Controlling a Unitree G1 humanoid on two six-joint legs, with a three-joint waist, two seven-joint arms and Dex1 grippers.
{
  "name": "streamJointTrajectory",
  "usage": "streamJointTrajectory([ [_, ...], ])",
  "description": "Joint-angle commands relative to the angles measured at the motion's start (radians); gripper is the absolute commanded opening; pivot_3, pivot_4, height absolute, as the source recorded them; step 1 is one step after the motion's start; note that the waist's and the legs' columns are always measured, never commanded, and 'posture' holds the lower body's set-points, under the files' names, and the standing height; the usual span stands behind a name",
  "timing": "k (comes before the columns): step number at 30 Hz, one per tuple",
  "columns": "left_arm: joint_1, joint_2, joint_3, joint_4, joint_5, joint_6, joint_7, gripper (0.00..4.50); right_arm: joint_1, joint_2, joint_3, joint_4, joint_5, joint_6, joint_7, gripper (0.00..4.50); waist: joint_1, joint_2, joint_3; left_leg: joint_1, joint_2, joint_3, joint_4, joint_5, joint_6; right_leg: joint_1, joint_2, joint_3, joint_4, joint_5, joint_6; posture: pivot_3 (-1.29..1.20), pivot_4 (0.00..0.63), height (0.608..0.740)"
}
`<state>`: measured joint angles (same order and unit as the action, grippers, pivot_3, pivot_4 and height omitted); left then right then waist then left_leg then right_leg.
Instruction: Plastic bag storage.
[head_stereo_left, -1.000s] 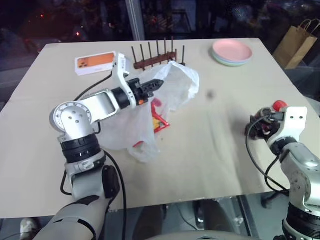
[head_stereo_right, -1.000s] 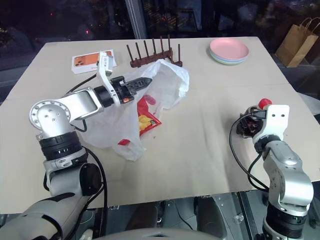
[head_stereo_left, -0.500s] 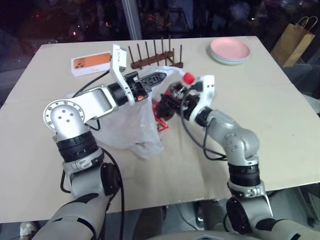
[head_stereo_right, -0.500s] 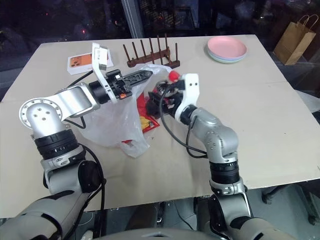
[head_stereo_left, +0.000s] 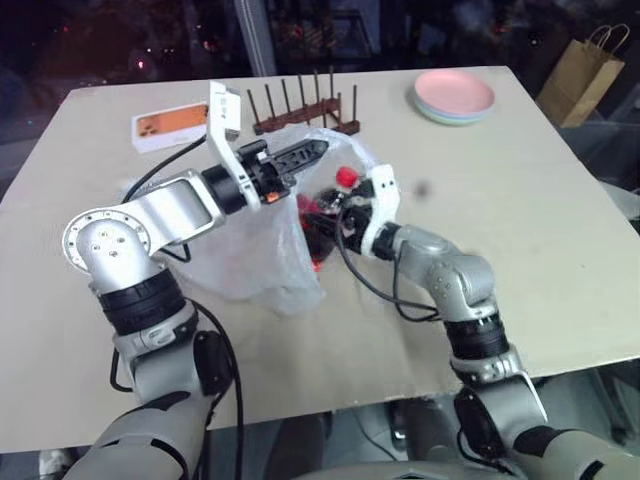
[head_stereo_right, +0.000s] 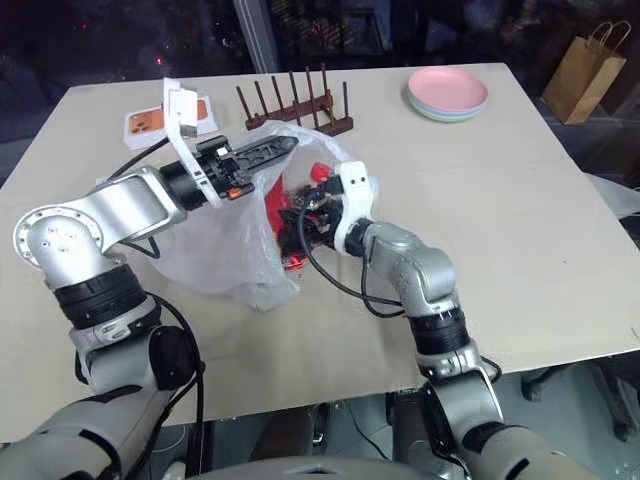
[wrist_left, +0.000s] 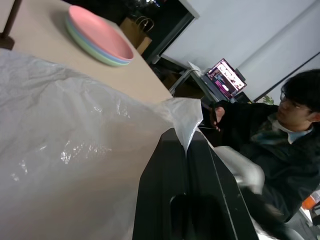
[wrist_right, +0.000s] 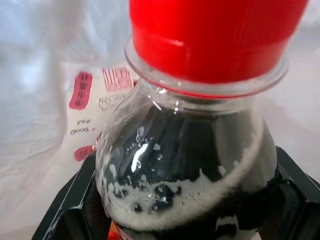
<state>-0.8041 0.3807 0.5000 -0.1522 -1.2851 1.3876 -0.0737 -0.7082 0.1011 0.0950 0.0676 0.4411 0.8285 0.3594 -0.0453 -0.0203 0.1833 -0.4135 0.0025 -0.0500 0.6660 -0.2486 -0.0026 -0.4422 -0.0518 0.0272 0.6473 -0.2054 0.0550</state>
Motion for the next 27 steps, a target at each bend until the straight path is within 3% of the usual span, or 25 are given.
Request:
streamJointTrajectory([
  [1,0.023,0.018,0.005,-0.053,-0.117,-0.030,0.022,0.00,-0.228,0.095,-0.035,0.299,0.023,-0.066,0.072,3.10,-0.005,0.000,0.000,0.001,0.001,0.000,0.000,0.000,0.000,-0.001,0.001,0.002,0.001,0.001,-0.001,0.00,0.150,0.740],
  [3,0.055,0.030,-0.004,-0.078,-0.150,-0.046,0.046,0.00,-0.363,0.151,-0.088,0.456,0.065,-0.133,0.124,4.14,0.001,0.000,0.000,0.000,0.001,0.001,0.000,0.001,-0.001,-0.001,0.001,0.000,0.001,0.001,-0.002,0.00,0.150,0.740],
  [4,0.069,0.038,-0.007,-0.087,-0.164,-0.055,0.059,0.00,-0.417,0.164,-0.107,0.527,0.053,-0.186,0.102,4.42,0.001,0.000,0.000,-0.001,0.001,0.001,0.000,0.001,-0.001,-0.001,0.002,-0.001,0.001,0.001,-0.002,0.00,0.150,0.740],
  [6,0.093,0.056,-0.011,-0.099,-0.194,-0.080,0.085,0.00,-0.471,0.154,-0.091,0.619,-0.005,-0.280,0.067,4.42,0.001,0.000,0.000,-0.001,0.001,0.001,0.000,0.001,-0.001,-0.001,0.001,0.000,0.001,0.001,-0.002,0.00,0.150,0.740],
  [9,0.133,0.078,-0.017,-0.115,-0.223,-0.133,0.120,0.00,-0.430,0.100,-0.022,0.588,-0.079,-0.327,0.090,4.42,0.005,-0.001,0.000,-0.002,0.001,0.001,0.000,0.001,-0.002,-0.002,0.001,0.001,0.000,0.001,-0.002,0.00,0.150,0.740],
  [18,0.185,0.113,-0.070,-0.070,-0.171,-0.263,0.125,0.00,-0.033,-0.216,0.163,-0.136,-0.141,-0.155,0.201,4.42,0.013,-0.002,-0.001,-0.003,-0.001,-0.001,0.000,0.001,-0.002,-0.002,-0.001,0.000,-0.001,0.001,-0.002,0.00,0.150,0.740],
  [27,0.148,0.140,-0.125,0.009,-0.125,-0.298,0.036,0.00,0.068,-0.317,0.103,-0.409,-0.153,-0.075,0.109,4.42,0.006,-0.002,-0.001,0.001,0.001,0.002,0.002,0.001,0.000,-0.002,0.003,0.000,0.010,0.001,-0.002,0.00,0.150,0.740],
])
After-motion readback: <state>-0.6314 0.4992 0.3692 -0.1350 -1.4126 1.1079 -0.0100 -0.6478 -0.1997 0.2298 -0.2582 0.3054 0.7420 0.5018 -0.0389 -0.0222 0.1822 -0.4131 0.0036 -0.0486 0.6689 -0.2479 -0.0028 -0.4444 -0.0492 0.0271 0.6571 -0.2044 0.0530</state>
